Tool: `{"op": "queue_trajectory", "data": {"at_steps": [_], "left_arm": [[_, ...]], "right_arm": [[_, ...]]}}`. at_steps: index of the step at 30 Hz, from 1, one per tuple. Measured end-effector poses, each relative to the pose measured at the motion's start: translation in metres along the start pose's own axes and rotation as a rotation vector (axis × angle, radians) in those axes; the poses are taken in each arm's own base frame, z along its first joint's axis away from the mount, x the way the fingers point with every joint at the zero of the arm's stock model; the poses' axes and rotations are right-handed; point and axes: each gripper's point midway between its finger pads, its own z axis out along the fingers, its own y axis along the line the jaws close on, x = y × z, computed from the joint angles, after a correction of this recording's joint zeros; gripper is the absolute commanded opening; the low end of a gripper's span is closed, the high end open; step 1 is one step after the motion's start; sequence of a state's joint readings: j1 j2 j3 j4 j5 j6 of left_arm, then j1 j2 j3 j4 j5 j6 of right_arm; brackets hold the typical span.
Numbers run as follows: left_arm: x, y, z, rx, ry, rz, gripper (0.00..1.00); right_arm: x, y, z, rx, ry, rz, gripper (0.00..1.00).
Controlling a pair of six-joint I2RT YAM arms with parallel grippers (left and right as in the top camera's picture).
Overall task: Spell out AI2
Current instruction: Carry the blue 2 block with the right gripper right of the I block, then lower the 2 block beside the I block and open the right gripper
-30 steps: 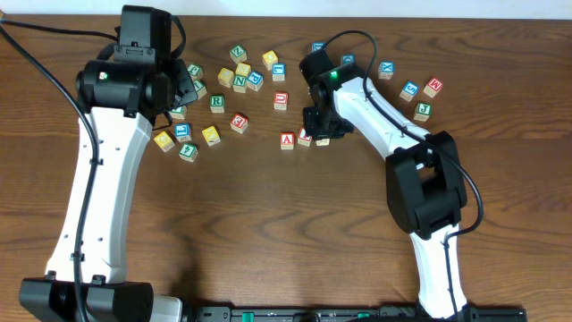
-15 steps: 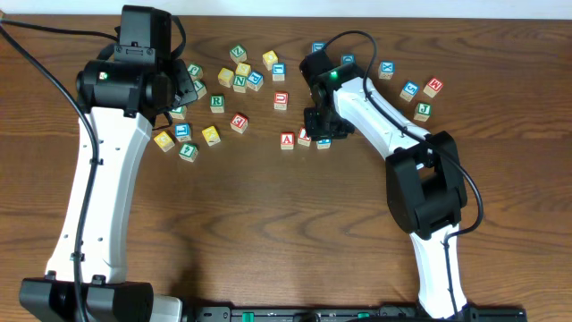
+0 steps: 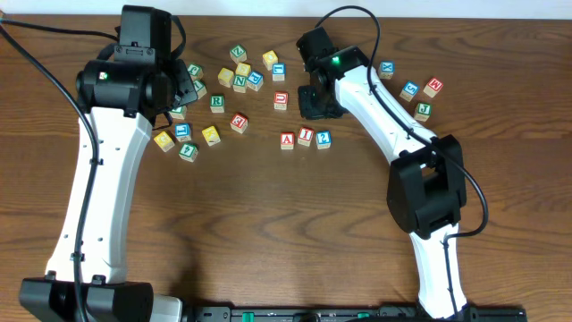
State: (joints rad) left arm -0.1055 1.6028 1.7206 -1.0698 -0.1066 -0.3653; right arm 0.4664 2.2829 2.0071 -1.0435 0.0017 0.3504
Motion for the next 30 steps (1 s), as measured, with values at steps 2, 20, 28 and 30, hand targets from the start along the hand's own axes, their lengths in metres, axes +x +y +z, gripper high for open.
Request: {"op": "queue_trajectory", "data": {"at_steps": [2,20,28,30], "left_arm": [[0.000,-0.001,0.000,0.002,-0.002,-0.002,0.65],[-0.001,-0.003,0.012,-0.002,0.012,0.003,0.67],[-0.001,-0.003,0.012,-0.002,0.011,0.002,0.67],[-0.001,-0.003,0.012,-0.002,0.011,0.002,0.67]], "right_arm": [[-0.004,0.002,0.002,-0.009,-0.016,0.007,0.09],[0.021,0.021,0.035,-0.028,0.006,-0.006,0.05],[0.022,0.021,0.035,-0.029,0.008,-0.004,0.02],[0.023,0.021,0.035,-0.027,0.012,-0.003,0.02]]}}
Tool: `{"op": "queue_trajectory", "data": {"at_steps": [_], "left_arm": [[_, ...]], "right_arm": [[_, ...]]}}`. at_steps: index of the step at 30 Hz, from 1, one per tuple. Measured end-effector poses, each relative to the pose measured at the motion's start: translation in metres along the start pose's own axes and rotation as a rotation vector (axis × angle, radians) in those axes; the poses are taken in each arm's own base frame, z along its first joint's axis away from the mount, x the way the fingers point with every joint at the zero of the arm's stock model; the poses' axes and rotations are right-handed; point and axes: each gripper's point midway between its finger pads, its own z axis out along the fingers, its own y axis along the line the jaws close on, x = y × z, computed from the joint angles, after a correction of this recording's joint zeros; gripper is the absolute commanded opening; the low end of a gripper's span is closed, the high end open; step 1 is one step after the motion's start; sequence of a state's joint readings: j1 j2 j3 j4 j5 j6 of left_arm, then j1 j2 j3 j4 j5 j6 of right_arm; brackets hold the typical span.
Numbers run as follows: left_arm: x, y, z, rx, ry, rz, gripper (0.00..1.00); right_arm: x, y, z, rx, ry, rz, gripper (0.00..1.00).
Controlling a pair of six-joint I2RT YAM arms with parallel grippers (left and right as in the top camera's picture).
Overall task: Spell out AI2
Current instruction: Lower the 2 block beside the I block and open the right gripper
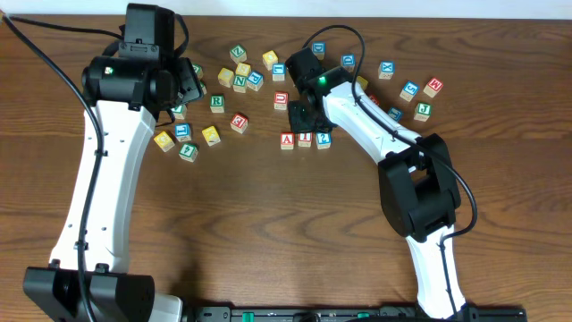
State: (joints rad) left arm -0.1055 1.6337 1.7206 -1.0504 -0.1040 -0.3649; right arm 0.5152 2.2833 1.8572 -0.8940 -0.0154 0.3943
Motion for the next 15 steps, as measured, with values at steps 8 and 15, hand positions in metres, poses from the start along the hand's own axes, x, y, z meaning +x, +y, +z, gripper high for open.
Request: {"op": "queue_trajectory", "data": {"at_steps": [8,15], "left_arm": [[-0.0001,-0.0001,0.0000,0.001,0.000,0.000,0.67],[0.0000,-0.0001,0.0000,0.000,0.000,0.000,0.67]], "right_arm": [[0.0037,-0.0015,0.0000,0.006,0.015,0.000,0.02],[0.0036,-0.0015,0.0000,0.006,0.014,0.000,0.02]]}}
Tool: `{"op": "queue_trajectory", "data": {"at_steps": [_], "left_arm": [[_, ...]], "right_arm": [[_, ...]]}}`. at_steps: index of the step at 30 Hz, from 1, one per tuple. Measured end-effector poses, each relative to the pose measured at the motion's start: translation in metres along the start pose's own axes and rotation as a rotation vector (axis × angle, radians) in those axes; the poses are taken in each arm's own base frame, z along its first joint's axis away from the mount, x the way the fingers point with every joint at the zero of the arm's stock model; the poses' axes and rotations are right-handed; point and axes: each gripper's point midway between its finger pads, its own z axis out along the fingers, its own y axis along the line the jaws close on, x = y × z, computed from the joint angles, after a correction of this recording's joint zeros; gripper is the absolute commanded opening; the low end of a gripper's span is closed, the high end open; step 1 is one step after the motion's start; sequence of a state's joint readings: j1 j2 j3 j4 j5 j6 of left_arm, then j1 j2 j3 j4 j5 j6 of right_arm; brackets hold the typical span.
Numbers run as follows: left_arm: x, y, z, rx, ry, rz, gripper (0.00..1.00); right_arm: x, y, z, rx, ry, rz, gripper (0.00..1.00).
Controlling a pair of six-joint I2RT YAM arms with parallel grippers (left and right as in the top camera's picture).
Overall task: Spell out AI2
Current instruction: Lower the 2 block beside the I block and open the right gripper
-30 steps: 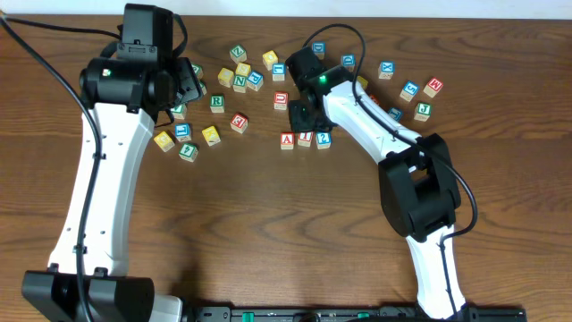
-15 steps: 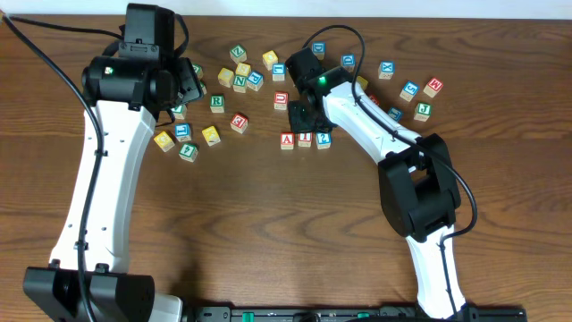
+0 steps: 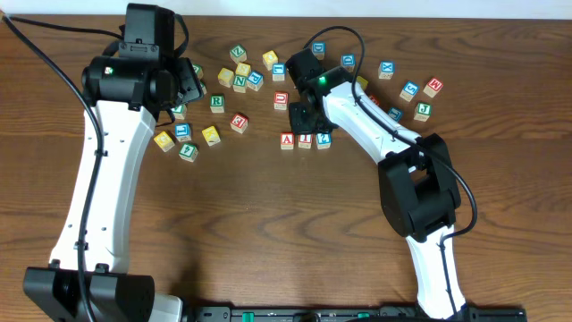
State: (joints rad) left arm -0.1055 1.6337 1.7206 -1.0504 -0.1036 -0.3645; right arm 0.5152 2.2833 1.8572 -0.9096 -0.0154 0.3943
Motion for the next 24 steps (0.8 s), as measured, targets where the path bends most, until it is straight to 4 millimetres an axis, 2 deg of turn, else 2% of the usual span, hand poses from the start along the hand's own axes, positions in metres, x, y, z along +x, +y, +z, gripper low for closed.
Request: {"op": "queue_trajectory", "data": {"at_steps": [8,24], "left_arm": [[0.000,0.000,0.000,0.000,0.000,0.000,0.67],[0.000,0.000,0.000,0.000,0.000,0.000,0.67]], "right_arm": [[-0.003,0.010,0.000,-0.051,-0.006,-0.018,0.01],[0.000,0.011,0.000,-0.063,0.006,-0.018,0.01]]}}
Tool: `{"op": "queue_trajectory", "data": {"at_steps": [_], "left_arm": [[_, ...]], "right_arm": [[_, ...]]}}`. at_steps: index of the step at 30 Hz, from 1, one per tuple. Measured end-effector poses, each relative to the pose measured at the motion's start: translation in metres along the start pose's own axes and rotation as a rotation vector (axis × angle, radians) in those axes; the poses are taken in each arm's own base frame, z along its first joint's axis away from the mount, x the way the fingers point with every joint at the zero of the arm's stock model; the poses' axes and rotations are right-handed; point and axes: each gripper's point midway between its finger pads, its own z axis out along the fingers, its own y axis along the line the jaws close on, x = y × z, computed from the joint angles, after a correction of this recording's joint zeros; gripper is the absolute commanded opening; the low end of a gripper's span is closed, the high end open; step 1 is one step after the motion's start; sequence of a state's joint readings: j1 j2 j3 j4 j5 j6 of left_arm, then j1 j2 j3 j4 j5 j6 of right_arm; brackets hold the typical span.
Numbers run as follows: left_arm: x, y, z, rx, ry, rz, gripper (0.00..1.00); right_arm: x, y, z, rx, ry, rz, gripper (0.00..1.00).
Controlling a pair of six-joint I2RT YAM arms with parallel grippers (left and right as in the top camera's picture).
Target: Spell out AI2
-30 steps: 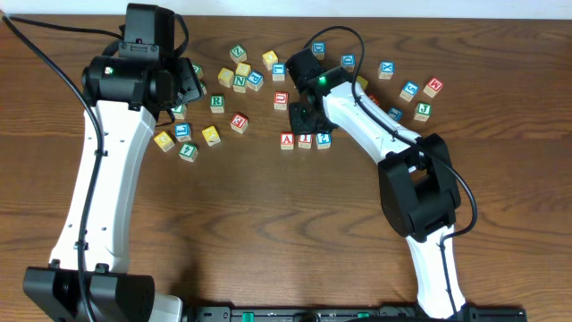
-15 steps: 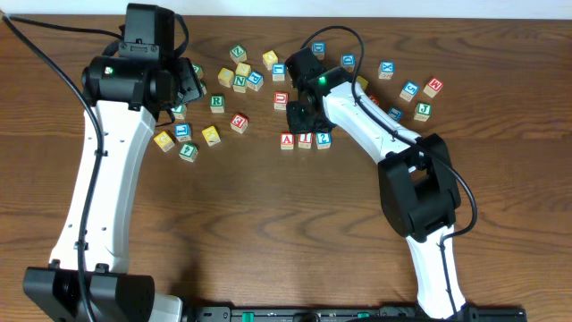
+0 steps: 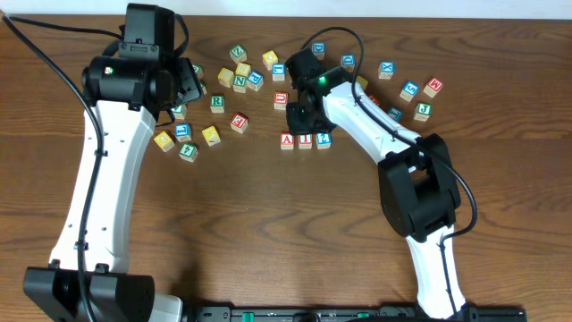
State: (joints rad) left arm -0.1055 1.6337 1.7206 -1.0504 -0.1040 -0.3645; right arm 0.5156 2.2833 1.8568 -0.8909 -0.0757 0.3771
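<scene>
Three blocks stand in a row mid-table in the overhead view: a red A block [image 3: 287, 139], an I block [image 3: 305, 139] and a blue 2 block [image 3: 323, 139], side by side. My right gripper [image 3: 298, 114] hovers just behind the A and I blocks, pointing down. Its body hides its fingers, so their state does not show. My left gripper [image 3: 185, 89] sits at the far left over the loose pile, its fingers mostly hidden under the arm.
Loose letter blocks lie scattered along the back: a cluster [image 3: 239, 76] between the arms, several by the left arm [image 3: 183, 134], and more at the far right [image 3: 411, 89]. A red block [image 3: 281, 100] lies just behind the right gripper.
The right gripper has shifted very slightly back from the row. The A, I and 2 blocks and the left arm have not moved.
The A, I, 2 row stood in place at the oldest moment, with the right gripper behind and to the right of it. The gripper then stood left and nearer, just behind the A and I. It has stayed there since, and the left arm barely moved.
</scene>
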Motion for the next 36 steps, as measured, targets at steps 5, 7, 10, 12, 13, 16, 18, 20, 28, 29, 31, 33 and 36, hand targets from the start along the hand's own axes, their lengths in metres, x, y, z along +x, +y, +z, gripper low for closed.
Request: {"op": "queue_trajectory", "data": {"at_steps": [5,7,10,12,13,16,18,20,28,29,31,33,36], "left_arm": [[0.000,0.000,0.000,0.000,0.000,0.000,0.67],[0.000,0.000,0.000,0.000,0.000,0.000,0.67],[0.000,0.000,0.000,0.000,0.000,0.000,0.67],[0.000,0.000,0.000,0.000,0.000,0.000,0.67],[0.000,0.000,0.000,0.000,0.000,0.000,0.67],[0.000,0.000,0.000,0.000,0.000,0.000,0.67],[0.000,0.000,0.000,0.000,0.000,0.000,0.67],[0.000,0.000,0.000,0.000,0.000,0.000,0.67],[0.000,0.000,0.000,0.000,0.000,0.000,0.67],[0.000,0.000,0.000,0.000,0.000,0.000,0.67],[0.000,0.000,0.000,0.000,0.000,0.000,0.67],[0.000,0.000,0.000,0.000,0.001,0.000,0.67],[0.000,0.000,0.000,0.000,0.000,0.000,0.67]], "right_arm": [[-0.003,-0.001,0.000,-0.003,-0.008,0.002,0.04],[-0.003,-0.002,-0.001,-0.003,-0.009,0.003,0.04],[-0.005,-0.012,-0.008,0.008,-0.007,0.022,0.04],[-0.004,-0.024,-0.017,0.031,-0.001,0.049,0.04],[-0.003,-0.030,-0.021,0.043,0.005,0.064,0.04],[0.001,-0.050,-0.031,0.078,0.028,0.104,0.05],[0.003,-0.061,-0.034,0.096,0.044,0.129,0.07],[0.003,-0.070,-0.034,0.109,0.047,0.149,0.07],[0.014,-0.081,-0.025,0.139,0.073,0.164,0.06],[0.016,-0.081,-0.022,0.140,0.076,0.164,0.06],[0.019,-0.082,-0.018,0.141,0.079,0.163,0.05],[0.020,-0.081,-0.016,0.142,0.081,0.163,0.05],[0.024,-0.079,-0.013,0.143,0.089,0.166,0.04]]}}
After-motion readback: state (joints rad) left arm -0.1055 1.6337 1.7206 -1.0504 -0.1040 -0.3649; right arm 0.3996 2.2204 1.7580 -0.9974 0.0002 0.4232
